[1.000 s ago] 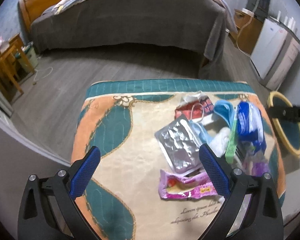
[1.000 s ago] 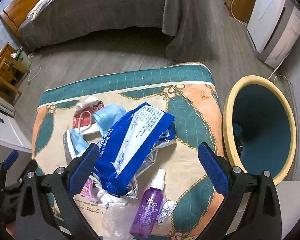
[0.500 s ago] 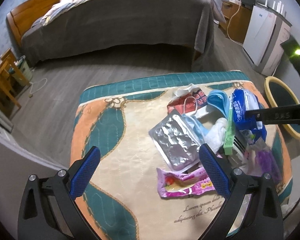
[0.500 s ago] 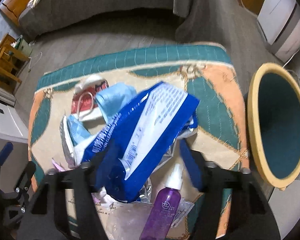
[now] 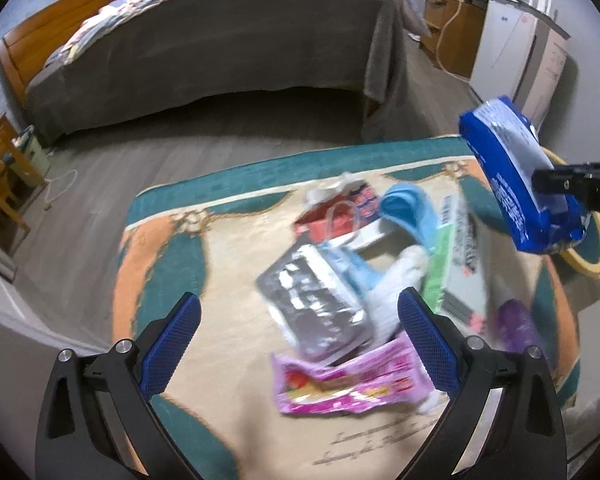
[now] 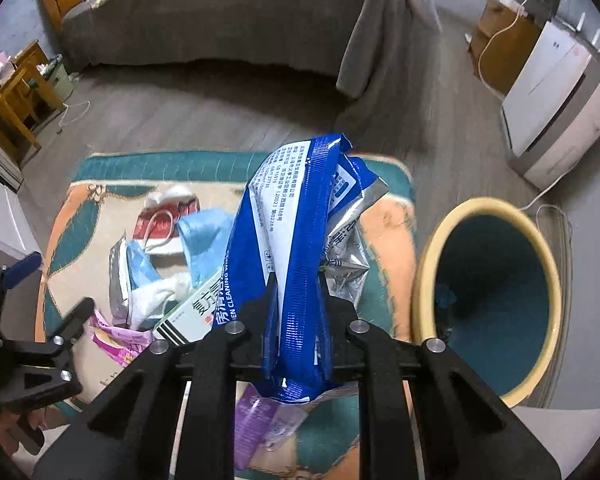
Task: Collect trash
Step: 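Grasp the blue wipes pack with the right tool and lift it, then grasp the white medicine box with the left tool and lift it, then drop the medicine box into the wastebasket while the right tool drops the wipes pack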
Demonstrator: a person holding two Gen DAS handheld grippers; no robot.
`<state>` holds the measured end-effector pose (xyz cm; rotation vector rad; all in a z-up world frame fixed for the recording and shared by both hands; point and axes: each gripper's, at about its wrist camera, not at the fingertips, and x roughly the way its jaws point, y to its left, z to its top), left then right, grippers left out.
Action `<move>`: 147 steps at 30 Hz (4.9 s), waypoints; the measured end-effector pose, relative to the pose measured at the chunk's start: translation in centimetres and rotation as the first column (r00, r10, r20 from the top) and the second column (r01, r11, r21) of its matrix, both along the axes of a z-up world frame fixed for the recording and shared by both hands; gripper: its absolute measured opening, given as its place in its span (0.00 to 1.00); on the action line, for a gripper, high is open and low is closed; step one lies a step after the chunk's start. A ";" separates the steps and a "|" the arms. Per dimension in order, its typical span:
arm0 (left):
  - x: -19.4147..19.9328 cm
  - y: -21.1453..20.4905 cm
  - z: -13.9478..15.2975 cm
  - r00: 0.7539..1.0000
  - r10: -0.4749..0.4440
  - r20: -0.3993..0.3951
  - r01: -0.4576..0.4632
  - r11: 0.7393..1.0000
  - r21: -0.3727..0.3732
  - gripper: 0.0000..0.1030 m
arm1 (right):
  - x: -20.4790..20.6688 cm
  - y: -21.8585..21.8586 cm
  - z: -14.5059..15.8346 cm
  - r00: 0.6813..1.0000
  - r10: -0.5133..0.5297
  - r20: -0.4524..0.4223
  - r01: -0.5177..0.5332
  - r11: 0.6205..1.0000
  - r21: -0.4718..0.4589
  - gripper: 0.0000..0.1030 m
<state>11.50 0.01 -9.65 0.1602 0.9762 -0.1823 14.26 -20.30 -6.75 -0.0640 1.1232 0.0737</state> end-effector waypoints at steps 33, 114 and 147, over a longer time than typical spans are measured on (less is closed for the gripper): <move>0.6 -14.2 -5.7 0.958 -0.253 -0.134 0.267 0.958 0.103 0.80 | 0.3 -8.3 -0.4 0.998 -0.065 -0.019 0.066 0.993 0.094 0.16; 0.2 -17.9 -6.0 0.962 -0.058 -0.265 0.067 0.997 0.025 0.73 | -1.2 -17.3 3.1 0.989 -0.136 0.063 0.127 0.984 0.128 0.16; 1.4 -30.5 0.2 0.909 -0.415 0.031 0.414 0.910 0.030 0.87 | -1.8 -25.1 2.4 0.927 -0.365 0.088 0.364 0.931 0.035 0.47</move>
